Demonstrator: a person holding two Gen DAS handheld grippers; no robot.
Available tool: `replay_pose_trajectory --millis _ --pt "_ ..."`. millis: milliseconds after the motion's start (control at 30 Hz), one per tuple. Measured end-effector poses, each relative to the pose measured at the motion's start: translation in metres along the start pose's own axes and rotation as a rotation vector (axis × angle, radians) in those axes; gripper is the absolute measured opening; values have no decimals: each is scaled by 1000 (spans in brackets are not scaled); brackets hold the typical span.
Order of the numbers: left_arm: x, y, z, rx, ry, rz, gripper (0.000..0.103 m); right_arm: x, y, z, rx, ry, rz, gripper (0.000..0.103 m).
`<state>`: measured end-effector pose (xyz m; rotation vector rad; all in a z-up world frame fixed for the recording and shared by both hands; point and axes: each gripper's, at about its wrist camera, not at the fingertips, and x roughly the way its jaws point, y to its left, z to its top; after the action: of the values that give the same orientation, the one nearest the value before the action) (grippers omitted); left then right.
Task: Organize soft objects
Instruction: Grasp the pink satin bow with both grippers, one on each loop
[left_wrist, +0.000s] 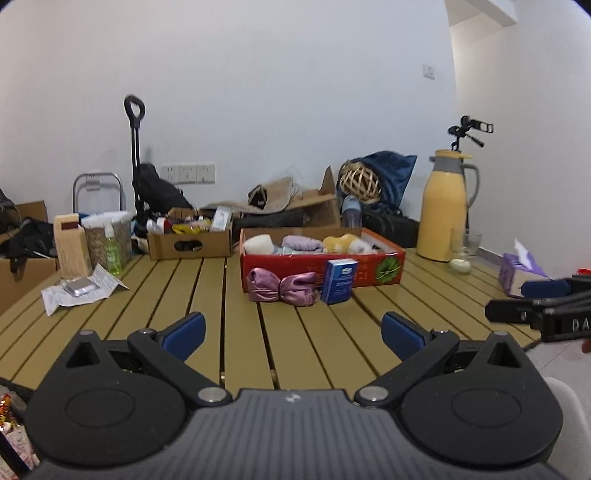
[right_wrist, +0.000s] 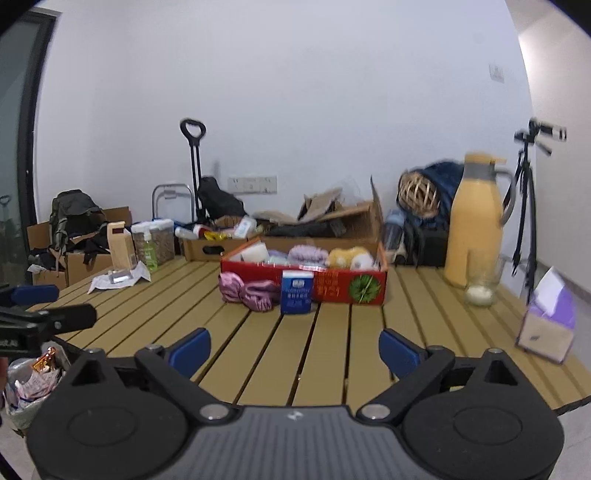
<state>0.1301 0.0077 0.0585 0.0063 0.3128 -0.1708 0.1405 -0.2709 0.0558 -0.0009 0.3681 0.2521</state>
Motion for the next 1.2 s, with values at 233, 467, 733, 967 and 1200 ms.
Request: replay_pose_trajectory --millis 233,467,733,967,1200 --pt "109 44 30 -82 67 -27 94 86 3 15 31 50 45 79" --pt "237 74 55 -110 184 -37 72 188 22 39 18 94 111 48" --pt "309 95 38 -170 297 -59 40 280 32 56 95 122 126 39" --pt "272 93 10 -144 269 -101 28 310 36 54 90 128 121 39" --pt "280 100 8 -194 274 -150 28 314 36 34 109 176 128 39"
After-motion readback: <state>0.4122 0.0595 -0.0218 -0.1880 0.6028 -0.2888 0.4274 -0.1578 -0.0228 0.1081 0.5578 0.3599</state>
